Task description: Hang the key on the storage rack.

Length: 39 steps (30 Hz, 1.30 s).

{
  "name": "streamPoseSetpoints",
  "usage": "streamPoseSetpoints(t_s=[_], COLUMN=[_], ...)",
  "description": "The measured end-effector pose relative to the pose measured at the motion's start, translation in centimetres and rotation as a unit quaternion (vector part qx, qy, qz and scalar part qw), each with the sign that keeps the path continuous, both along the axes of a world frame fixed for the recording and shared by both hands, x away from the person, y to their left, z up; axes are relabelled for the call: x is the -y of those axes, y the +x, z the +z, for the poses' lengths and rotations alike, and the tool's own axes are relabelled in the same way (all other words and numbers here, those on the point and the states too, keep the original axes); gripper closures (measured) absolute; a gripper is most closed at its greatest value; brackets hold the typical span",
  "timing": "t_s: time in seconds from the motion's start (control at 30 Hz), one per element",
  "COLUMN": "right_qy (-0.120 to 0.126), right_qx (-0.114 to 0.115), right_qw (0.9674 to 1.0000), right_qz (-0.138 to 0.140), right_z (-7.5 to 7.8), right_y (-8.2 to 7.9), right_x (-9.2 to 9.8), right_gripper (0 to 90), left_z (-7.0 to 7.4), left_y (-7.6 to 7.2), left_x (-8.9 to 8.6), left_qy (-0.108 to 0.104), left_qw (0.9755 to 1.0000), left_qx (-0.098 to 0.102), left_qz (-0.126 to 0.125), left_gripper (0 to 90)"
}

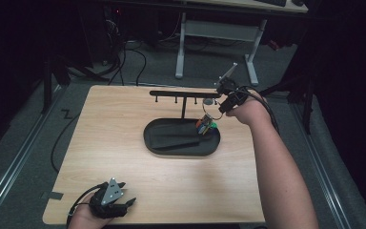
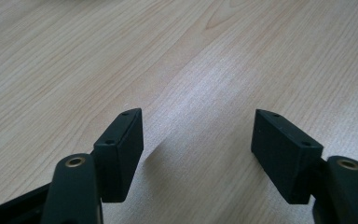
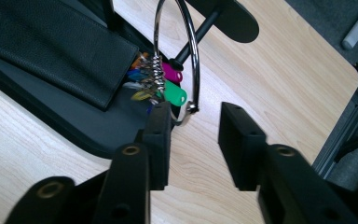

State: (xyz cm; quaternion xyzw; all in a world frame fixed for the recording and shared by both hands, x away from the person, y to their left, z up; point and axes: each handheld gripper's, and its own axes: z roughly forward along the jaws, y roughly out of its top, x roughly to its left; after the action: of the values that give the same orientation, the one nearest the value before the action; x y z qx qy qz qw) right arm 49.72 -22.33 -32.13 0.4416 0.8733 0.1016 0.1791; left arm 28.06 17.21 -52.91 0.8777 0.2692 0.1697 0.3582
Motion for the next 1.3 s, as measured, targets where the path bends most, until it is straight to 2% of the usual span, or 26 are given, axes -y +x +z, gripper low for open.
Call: streamPoseSetpoints(t_s=[0.2, 0.3, 0.5, 0.53, 0.67, 0.9, 1.0, 1.07, 1.1, 1.13, 1.2, 1.23, 1.3], right_qy=[0.008, 0.023, 0.05, 0.05, 0.077, 0.1, 0.108, 0.116, 0.117, 0.118, 0.118, 0.122, 0.135], right_qx=[0.019, 0.029, 0.053, 0.058, 0.056, 0.062, 0.073, 0.089, 0.089, 0.098, 0.1, 0.111, 0.118], right_qw=[0.9998, 0.9993, 0.9972, 0.997, 0.9954, 0.993, 0.9913, 0.9891, 0.989, 0.9879, 0.9877, 0.9861, 0.9834], right_qz=[-0.006, -0.008, -0.017, -0.012, -0.014, -0.015, -0.017, -0.016, -0.02, -0.023, -0.023, -0.022, -0.026], right_z=[0.0, -0.3, -1.2, -1.4, -2.3, -4.6, -6.0, -7.0, -7.4, -7.9, -8.7, -9.3, -10.2], right_y=[-1.2, -2.2, -4.9, -5.2, -6.9, -9.2, -10.1, -11.0, -11.3, -11.7, -12.5, -13.1, -14.0], right_x=[0.1, 0.5, 1.6, 2.0, 3.2, 5.3, 6.0, 6.4, 6.6, 6.7, 6.9, 7.0, 7.3], right_gripper=[51.7, 44.2, 40.7, 39.6, 37.4, 33.1, 27.8, 24.6, 23.1, 22.6, 22.3, 22.3, 21.1], left_z=[0.1, 0.1, 0.1, 0.1, 0.1, 0.0, -0.1, -0.1, -0.1, -0.1, -0.1, -0.1, -0.2], left_y=[0.0, 0.1, 0.1, 0.1, 0.1, 0.1, 0.2, 0.2, 0.2, 0.2, 0.2, 0.2, 0.2], left_x=[0.0, 0.0, 0.2, 0.2, 0.2, 0.1, 0.1, 0.1, 0.1, 0.1, 0.2, 0.2, 0.2], left_qy=[-0.006, -0.009, -0.007, -0.005, -0.004, -0.007, -0.008, -0.008, -0.007, -0.007, -0.007, -0.007, -0.007], left_qw=[1.0, 1.0, 1.0, 1.0, 0.9999, 0.9999, 1.0, 0.9999, 1.0, 1.0, 1.0, 1.0, 1.0], left_qx=[0.001, 0.003, 0.007, 0.007, 0.009, 0.008, 0.006, 0.006, 0.006, 0.005, 0.004, 0.004, 0.004], left_qz=[0.0, 0.001, -0.002, -0.004, -0.005, 0.001, 0.0, -0.001, -0.002, -0.001, -0.002, -0.002, -0.002], left_gripper=[34.3, 34.3, 34.3, 34.3, 34.6, 34.6, 34.6, 34.5, 34.6, 34.6, 34.6, 34.5, 34.5])
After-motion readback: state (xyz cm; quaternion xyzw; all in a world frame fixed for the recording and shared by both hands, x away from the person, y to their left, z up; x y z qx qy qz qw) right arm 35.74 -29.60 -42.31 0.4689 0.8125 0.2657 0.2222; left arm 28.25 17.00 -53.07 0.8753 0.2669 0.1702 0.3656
